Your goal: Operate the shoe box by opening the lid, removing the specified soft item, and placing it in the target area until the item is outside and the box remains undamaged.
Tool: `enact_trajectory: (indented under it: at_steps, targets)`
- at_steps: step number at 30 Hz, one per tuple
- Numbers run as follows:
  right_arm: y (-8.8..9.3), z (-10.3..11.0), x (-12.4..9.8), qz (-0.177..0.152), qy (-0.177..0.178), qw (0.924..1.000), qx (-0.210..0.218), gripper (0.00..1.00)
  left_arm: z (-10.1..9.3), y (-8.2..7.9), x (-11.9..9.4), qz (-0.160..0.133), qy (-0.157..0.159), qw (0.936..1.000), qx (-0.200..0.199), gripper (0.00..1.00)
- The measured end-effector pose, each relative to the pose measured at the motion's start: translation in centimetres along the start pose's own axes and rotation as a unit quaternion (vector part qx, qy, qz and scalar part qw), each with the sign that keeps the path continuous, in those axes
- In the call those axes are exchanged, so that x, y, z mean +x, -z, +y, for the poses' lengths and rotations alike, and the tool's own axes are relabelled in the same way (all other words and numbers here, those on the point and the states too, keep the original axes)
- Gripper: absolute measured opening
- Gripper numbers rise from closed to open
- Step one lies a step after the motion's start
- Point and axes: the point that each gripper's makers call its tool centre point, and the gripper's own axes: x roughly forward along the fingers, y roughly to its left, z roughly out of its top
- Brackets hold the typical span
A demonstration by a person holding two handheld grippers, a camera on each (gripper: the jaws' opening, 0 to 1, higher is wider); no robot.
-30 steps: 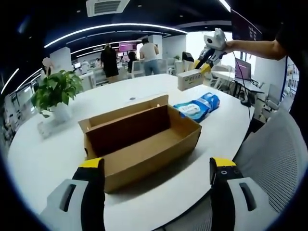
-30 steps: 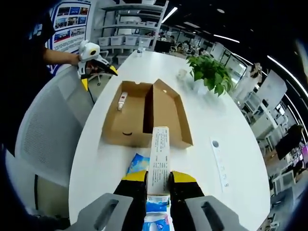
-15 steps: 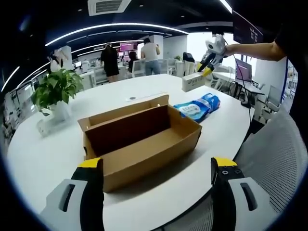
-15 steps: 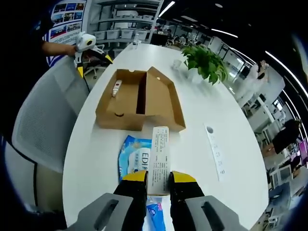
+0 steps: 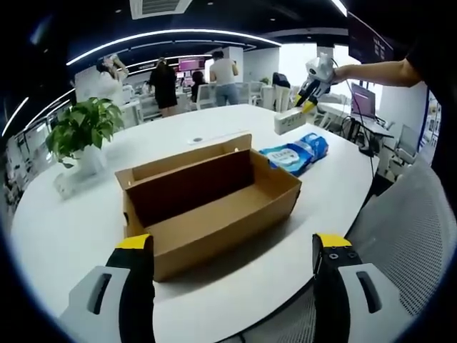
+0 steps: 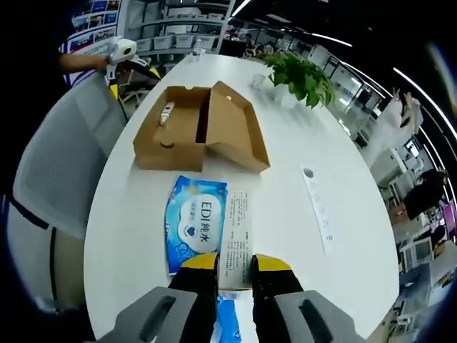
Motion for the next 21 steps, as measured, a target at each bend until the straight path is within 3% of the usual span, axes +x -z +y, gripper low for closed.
enact_trajectory:
  at_steps: [21]
  targets:
    - [6.5,-0.6,2.0,0.075,-0.013,0.9971,0.004,0.13,0.3,0.7,0.2,0.014,-0.005,0.9999,-0.003,0.94]
